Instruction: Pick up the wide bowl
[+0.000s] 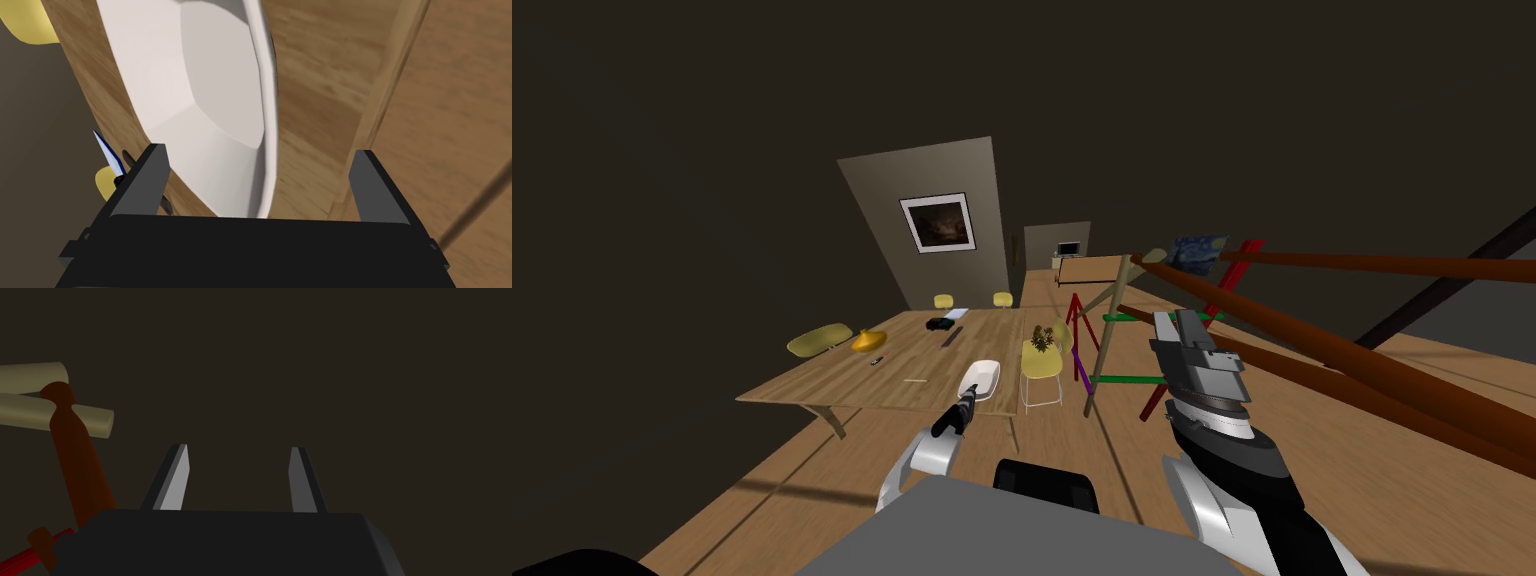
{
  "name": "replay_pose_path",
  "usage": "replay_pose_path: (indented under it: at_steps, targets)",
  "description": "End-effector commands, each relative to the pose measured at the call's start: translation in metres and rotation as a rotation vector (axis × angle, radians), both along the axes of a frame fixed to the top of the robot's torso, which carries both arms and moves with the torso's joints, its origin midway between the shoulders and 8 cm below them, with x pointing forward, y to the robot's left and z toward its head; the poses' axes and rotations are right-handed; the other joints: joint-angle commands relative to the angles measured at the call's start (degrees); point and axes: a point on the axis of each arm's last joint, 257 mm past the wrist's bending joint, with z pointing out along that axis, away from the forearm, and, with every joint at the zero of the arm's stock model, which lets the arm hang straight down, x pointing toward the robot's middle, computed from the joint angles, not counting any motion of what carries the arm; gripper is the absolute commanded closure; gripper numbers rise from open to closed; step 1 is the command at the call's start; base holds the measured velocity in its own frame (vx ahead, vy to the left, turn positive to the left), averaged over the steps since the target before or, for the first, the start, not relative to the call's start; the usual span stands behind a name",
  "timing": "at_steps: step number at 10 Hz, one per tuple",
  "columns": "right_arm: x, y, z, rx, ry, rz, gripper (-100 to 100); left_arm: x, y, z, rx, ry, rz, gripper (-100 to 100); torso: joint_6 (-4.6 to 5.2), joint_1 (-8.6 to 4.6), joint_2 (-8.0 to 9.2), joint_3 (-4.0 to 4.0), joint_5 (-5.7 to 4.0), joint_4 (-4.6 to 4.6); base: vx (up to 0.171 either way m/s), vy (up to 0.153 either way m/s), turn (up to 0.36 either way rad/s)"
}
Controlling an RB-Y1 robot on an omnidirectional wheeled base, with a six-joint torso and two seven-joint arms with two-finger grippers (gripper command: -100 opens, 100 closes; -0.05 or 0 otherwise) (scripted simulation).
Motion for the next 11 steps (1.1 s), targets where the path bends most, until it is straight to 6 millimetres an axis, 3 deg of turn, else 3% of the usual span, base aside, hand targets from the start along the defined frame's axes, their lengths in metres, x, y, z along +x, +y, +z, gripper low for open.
replay_pose_path:
  at_steps: [1, 3, 4, 8, 9, 10, 11]
  targets:
    - [0.0000, 0.0000, 0.0000, 0.000, 0.000, 0.000, 0, 0.0031, 0.0003, -0.0044, 0.000, -0.002, 0.000, -100, 0.00, 0.00, 0.00, 0.00, 0.00, 0.00, 0.039, 0.008, -0.006]
    - [0.0000, 0.0000, 0.0000, 0.000, 0.000, 0.000, 0, 0.0032, 0.0000, -0.0052, 0.000, -0.002, 0.000, -100, 0.00, 0.00, -0.04, -0.02, 0.00, -0.01, 0.026, 0.006, -0.004]
    - [0.0000, 0.0000, 0.0000, 0.000, 0.000, 0.000, 0, 0.0035, -0.0001, -0.0053, 0.000, -0.003, 0.000, 100, 0.00, -0.01, 0.02, 0.01, -0.01, 0.00, 0.000, 0.000, 0.000]
    - [0.0000, 0.0000, 0.0000, 0.000, 0.000, 0.000, 0, 0.0028, 0.0000, -0.0059, 0.000, -0.001, 0.000, 100, 0.00, -0.05, 0.14, 0.09, -0.03, 0.05, 0.000, 0.000, 0.000]
    - [0.0000, 0.0000, 0.0000, 0.000, 0.000, 0.000, 0, 0.0027, 0.0000, -0.0061, 0.000, 0.000, 0.000, 0, 0.00, -0.06, 0.15, 0.10, -0.03, 0.06, 0.000, 0.000, 0.000]
    - [0.0000, 0.0000, 0.0000, 0.000, 0.000, 0.000, 0, 0.0017, 0.0002, 0.0002, 0.000, -0.002, -0.001, 100, 0.00, -0.06, 0.16, 0.11, -0.04, 0.07, -0.027, -0.007, 0.007]
    - [0.0000, 0.0000, 0.0000, 0.000, 0.000, 0.000, 0, 0.0013, 0.0002, 0.0018, 0.000, -0.002, -0.001, 100, -0.02, -0.09, 0.27, 0.17, -0.06, 0.09, -0.041, -0.011, 0.009]
